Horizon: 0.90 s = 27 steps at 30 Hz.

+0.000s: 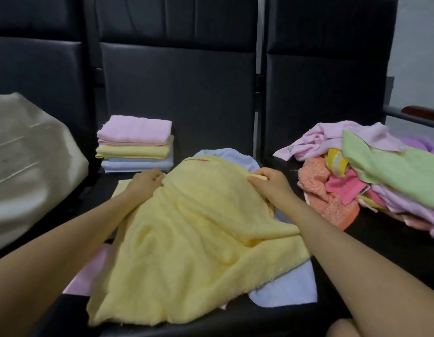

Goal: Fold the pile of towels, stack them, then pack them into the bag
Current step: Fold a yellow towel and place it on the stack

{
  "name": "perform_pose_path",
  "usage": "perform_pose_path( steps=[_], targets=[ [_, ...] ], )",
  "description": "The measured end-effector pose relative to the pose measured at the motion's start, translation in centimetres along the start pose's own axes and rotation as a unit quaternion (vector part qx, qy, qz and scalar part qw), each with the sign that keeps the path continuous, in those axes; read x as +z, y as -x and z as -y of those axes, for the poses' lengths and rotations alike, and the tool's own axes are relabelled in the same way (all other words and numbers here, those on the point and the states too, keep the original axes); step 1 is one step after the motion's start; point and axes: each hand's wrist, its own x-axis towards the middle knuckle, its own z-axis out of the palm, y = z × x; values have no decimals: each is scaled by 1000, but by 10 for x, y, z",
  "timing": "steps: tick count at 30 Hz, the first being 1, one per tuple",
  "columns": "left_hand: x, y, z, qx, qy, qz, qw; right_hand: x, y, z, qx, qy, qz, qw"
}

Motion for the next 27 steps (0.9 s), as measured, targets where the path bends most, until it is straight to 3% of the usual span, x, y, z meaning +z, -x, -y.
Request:
perform_pose_path(
  steps=[7,12,14,16,18,22,27],
  targets=[
    [-16,13,19,52,58,-9,997,3,-4,-3,11,-2,11,1000],
    [-22,23,15,130,27,-135,982,0,-2,-2,10,-7,22,1000],
    [-25,25,13,102,54,-112,987,-4,-1,1,11,6,39,999],
    [-26,25,12,47,60,-24,997,-9,-1,4,23,0,59,998],
    [-26,23,10,15,23,17,999,-13,5,6,43,-31,68,996],
    [-25,28,-4,-8,37,-34,999,-9,20,5,91,-106,45,989],
    [-39,46,-25,-8,151,-127,980,-12,32,14,113,-119,6,986]
  ],
)
